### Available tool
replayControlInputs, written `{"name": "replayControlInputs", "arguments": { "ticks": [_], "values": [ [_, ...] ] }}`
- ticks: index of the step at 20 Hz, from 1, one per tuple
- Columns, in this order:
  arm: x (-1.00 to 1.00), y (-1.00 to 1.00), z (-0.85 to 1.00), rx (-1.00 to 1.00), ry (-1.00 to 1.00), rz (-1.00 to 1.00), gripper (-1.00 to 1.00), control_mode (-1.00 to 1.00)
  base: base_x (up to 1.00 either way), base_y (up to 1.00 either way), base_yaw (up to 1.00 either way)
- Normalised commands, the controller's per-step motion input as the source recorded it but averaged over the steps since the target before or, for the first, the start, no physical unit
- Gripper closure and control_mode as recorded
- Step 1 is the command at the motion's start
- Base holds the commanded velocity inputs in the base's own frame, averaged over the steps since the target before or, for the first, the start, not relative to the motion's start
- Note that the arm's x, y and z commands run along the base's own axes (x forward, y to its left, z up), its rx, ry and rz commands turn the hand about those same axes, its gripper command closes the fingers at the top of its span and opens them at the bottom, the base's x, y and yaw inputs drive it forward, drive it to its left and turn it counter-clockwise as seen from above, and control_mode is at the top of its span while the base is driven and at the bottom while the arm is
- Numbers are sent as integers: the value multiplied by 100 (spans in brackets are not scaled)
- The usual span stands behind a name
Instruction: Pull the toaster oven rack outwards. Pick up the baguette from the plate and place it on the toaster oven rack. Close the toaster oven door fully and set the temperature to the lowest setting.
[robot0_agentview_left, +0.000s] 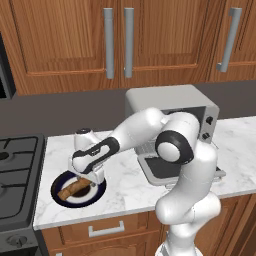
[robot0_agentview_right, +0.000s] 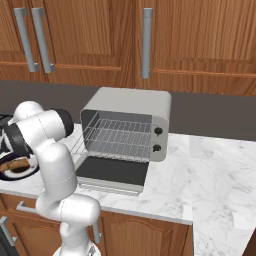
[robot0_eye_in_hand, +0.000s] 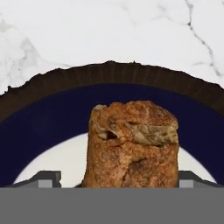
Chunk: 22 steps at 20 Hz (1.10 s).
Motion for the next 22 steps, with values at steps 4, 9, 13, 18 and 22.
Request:
{"name": "replayControlInputs", "arguments": {
  "ticks": [4, 9, 13, 18, 22],
  "values": [
    [0, 0, 0, 0, 0, 0, 100, -100, 0, 0, 0],
    [0, 0, 0, 0, 0, 0, 100, -100, 0, 0, 0],
    [0, 0, 0, 0, 0, 0, 100, -100, 0, 0, 0],
    [0, 0, 7, 0, 0, 0, 100, -100, 0, 0, 0],
    [-10, -1, 57, 0, 0, 0, 100, -100, 0, 0, 0]
  ]
}}
